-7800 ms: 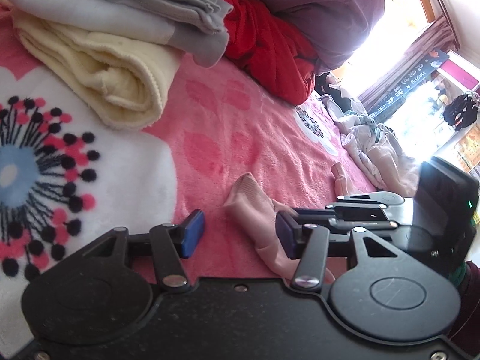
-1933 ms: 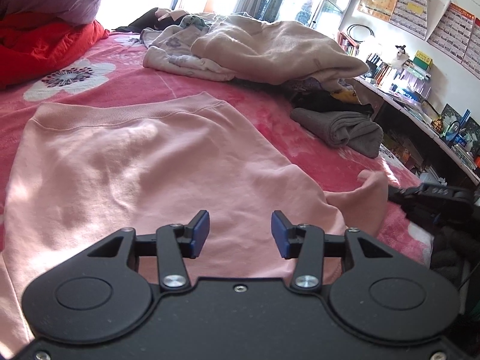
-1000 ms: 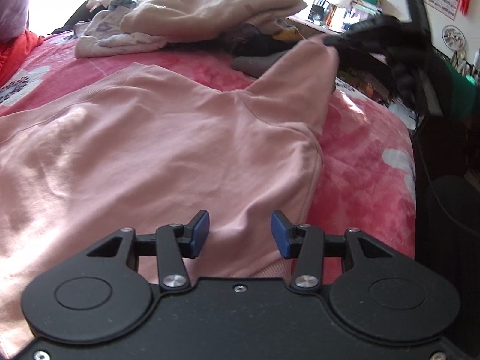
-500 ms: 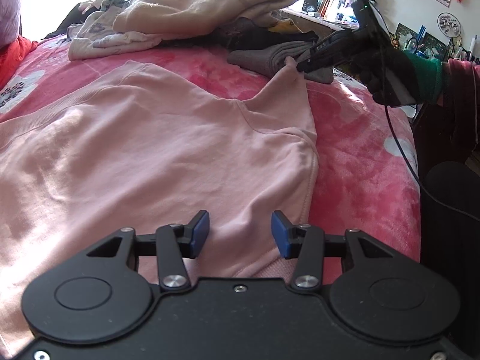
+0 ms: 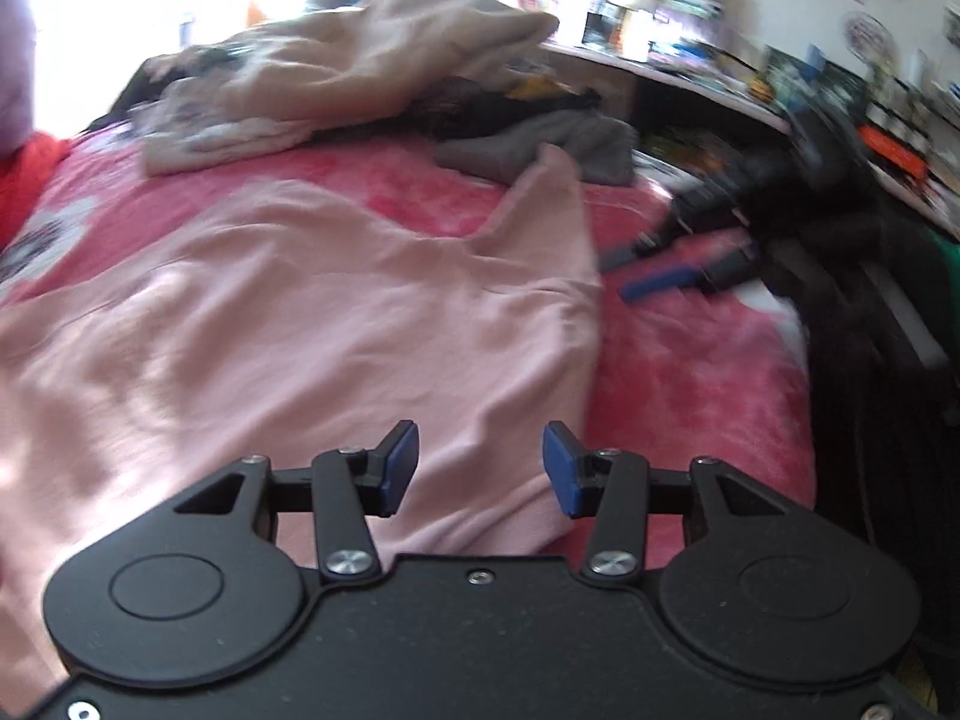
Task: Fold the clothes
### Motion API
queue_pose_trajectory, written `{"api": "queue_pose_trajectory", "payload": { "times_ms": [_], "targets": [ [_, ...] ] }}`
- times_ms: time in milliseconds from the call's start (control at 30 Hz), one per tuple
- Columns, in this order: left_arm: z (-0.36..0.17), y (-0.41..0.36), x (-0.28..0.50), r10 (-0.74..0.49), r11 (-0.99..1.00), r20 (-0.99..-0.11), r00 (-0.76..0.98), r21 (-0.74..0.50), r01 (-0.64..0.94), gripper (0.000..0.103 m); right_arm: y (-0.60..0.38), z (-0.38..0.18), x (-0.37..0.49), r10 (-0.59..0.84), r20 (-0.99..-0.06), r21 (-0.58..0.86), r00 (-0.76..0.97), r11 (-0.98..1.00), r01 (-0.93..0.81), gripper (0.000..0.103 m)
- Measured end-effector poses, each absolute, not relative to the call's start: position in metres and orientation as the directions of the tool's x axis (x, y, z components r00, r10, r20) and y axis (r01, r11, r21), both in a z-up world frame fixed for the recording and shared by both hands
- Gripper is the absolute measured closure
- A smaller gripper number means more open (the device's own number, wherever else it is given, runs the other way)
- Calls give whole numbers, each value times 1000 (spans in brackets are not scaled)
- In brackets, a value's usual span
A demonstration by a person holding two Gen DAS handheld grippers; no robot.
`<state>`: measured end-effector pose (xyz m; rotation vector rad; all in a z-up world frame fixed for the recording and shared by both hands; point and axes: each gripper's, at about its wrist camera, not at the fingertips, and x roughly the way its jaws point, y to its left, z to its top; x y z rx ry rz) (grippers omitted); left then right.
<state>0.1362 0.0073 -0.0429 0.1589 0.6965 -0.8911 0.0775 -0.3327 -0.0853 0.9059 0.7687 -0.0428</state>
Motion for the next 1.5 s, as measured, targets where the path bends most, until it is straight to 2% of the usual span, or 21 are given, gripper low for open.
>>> {"api": "queue_pose_trajectory", "payload": {
  "times_ms": [33, 133, 233, 333, 467, 567, 700, 767, 833, 1000, 1033, 1067, 1100, 1267, 1367, 1500],
  "targets": [
    [-41, 24, 140, -637, 691, -615, 465, -190, 698, 59, -324, -89, 72, 307, -593, 723, 744, 609, 326, 62],
    [-39, 80, 137, -542, 832, -615, 572, -297, 469, 59, -308, -96, 61, 346, -530, 782, 774, 553, 288, 51],
    [-42, 133, 114, -477, 869, -619, 624, -436, 232, 58, -298, -101, 57, 377, -497, 820, 782, 500, 280, 48],
    [-54, 159, 87, -502, 802, -610, 613, -594, 66, 58, -280, -103, 55, 428, -490, 830, 759, 496, 256, 48],
    [-78, 151, 70, -575, 645, -572, 585, -757, -105, 58, -260, -105, 55, 469, -499, 824, 729, 518, 230, 51],
    [-100, 139, 69, -597, 533, -546, 587, -818, -219, 58, -250, -113, 53, 495, -484, 840, 721, 494, 224, 52],
    [-109, 127, 68, -558, 477, -523, 644, -837, -267, 58, -239, -124, 53, 523, -442, 874, 729, 435, 217, 53],
    [-111, 124, 67, -550, 458, -516, 657, -844, -279, 58, -234, -128, 50, 528, -434, 879, 730, 425, 215, 59],
    [-113, 121, 65, -547, 437, -507, 666, -852, -289, 58, -230, -130, 47, 525, -426, 882, 737, 421, 210, 60],
    [-113, 106, 69, -549, 448, -506, 666, -850, -277, 61, -232, -138, 49, 527, -420, 890, 739, 400, 220, 75],
    [-114, 105, 69, -545, 460, -512, 664, -845, -274, 67, -232, -140, 51, 529, -418, 891, 739, 396, 221, 80],
    [-115, 105, 69, -533, 484, -532, 659, -830, -278, 82, -232, -141, 53, 533, -416, 891, 737, 402, 212, 88],
    [-115, 105, 69, -527, 500, -542, 654, -820, -277, 87, -232, -142, 56, 539, -414, 891, 734, 405, 206, 90],
    [-104, 112, 50, -531, 552, -553, 642, -801, -232, 90, -235, -131, 42, 570, -401, 900, 718, 393, 190, 92],
    [-117, 116, 46, -533, 544, -581, 615, -792, -277, 91, -236, -136, 31, 584, -416, 898, 697, 386, 212, 92],
    [-102, 118, 31, -535, 558, -560, 632, -796, -234, 92, -236, -135, 20, 589, -410, 902, 697, 377, 212, 92]
  ]
}}
